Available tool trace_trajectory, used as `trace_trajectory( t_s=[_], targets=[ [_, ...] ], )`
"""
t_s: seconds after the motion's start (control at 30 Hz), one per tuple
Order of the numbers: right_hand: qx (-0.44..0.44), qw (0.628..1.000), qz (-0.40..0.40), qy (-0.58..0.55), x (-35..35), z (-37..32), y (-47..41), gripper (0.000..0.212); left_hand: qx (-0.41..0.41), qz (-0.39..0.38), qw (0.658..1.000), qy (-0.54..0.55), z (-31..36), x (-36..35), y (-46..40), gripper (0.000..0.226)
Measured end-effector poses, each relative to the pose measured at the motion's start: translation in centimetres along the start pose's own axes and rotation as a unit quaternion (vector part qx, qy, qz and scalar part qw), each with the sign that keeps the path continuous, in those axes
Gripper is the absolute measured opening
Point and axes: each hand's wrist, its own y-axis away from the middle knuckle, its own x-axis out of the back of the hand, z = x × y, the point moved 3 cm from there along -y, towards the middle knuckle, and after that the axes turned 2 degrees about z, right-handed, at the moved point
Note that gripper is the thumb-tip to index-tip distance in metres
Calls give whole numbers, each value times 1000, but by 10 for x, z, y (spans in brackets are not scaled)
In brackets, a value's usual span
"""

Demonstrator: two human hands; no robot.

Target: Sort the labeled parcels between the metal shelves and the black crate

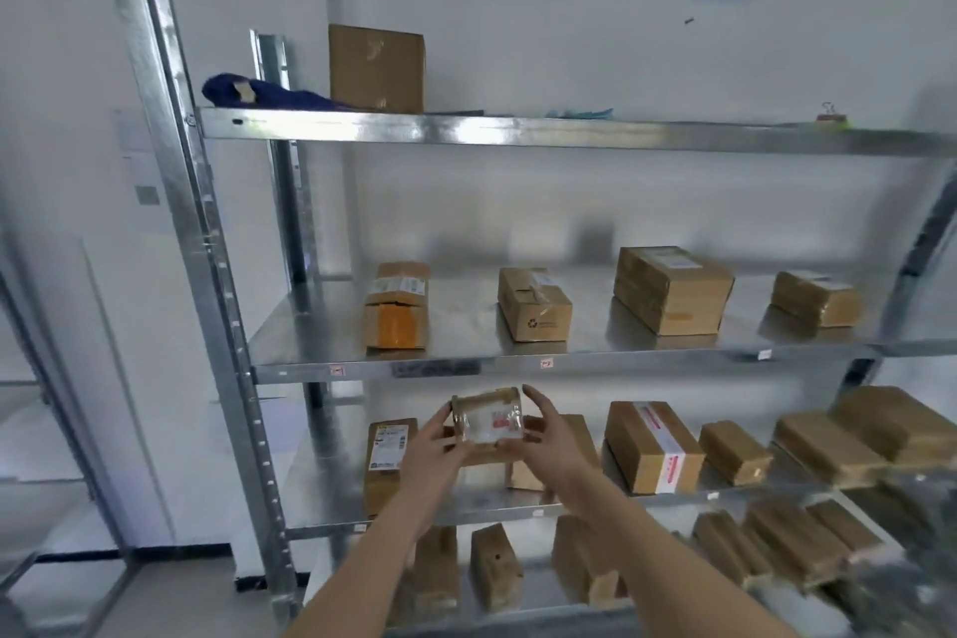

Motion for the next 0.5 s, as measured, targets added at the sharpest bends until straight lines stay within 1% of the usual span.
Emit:
trace_trajectory(
  t_s=[0.1,0.17,0.27,0.43,0.5],
  targets=[
    [29,999,-16,8,11,-11,24,82,-28,-23,999,-17,14,-6,25,83],
    [42,999,-18,15,19,-16,40,80,-41,-25,999,-20,22,-11,43,84],
    [45,999,-19,16,30,-22,66,68,-58,-8,998,-11,31,-16,70,68],
    [58,998,-7,-10,36,-29,97,44,-60,28,997,29,38,-22,109,27],
    [57,998,-5,-9,35,-29,108,35,-73,52,996,30,41,-21,125,19]
  ],
)
